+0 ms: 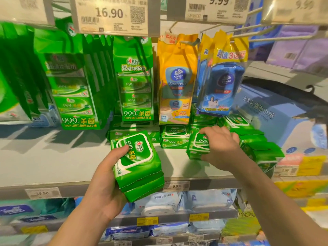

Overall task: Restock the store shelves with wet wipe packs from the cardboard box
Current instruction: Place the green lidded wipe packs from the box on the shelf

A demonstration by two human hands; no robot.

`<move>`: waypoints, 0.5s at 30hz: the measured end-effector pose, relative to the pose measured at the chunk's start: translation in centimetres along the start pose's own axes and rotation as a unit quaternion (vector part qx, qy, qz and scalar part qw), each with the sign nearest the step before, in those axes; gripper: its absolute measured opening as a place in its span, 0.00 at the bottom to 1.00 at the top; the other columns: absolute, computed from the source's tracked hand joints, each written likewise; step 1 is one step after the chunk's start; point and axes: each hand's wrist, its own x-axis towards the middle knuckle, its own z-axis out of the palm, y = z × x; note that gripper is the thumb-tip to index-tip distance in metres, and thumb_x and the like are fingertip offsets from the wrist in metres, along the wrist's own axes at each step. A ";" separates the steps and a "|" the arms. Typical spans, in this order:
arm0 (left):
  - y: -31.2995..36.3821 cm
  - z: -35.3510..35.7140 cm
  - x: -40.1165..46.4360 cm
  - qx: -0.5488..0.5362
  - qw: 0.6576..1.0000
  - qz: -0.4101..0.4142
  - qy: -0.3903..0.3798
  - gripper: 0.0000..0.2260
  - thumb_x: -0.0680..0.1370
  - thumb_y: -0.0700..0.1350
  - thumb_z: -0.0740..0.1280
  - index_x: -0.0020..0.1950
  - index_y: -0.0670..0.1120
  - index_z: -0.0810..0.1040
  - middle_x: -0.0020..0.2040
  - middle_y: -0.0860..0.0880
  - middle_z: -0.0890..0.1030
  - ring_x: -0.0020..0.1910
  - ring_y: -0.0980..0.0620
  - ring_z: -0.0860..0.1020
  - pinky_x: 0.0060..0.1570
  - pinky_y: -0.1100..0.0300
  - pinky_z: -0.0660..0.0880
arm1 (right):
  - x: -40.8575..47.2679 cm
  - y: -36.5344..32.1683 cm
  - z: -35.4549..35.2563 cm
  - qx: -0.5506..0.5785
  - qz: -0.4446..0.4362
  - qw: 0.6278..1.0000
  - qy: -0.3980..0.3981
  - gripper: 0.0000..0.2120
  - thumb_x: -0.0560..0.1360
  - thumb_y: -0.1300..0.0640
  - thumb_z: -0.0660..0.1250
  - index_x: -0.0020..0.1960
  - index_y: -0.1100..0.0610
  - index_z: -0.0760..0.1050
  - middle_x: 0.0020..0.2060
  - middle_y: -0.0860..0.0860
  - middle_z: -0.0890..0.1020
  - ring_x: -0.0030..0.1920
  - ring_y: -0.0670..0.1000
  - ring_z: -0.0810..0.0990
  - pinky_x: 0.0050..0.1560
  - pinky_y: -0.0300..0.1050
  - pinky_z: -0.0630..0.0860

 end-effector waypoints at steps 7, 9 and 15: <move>0.0 0.1 0.2 -0.007 1.000 -0.002 -0.006 0.10 0.71 0.51 0.69 0.41 0.49 0.89 0.48 0.42 0.87 0.40 0.40 0.86 0.39 0.42 0.83 | 2.2 2.4 2.1 -0.104 -0.090 0.980 0.143 0.28 0.69 0.63 0.69 0.67 0.49 0.70 0.58 0.49 0.76 0.61 0.55 0.71 0.71 0.62 0.65; 0.0 0.2 0.2 -0.011 1.000 -0.002 -0.008 0.10 0.71 0.51 0.69 0.40 0.49 0.89 0.46 0.42 0.87 0.39 0.40 0.86 0.35 0.41 0.82 | 2.9 2.2 2.2 -0.107 -0.072 0.983 0.128 0.28 0.69 0.64 0.68 0.67 0.49 0.69 0.58 0.49 0.75 0.61 0.56 0.70 0.71 0.61 0.64; 0.0 0.5 0.4 -0.017 1.000 0.001 -0.008 0.10 0.72 0.51 0.68 0.40 0.48 0.88 0.45 0.42 0.87 0.37 0.40 0.86 0.32 0.42 0.81 | 4.5 2.3 3.8 0.012 -0.048 0.998 0.030 0.30 0.69 0.71 0.70 0.67 0.53 0.69 0.63 0.52 0.74 0.66 0.56 0.68 0.68 0.52 0.65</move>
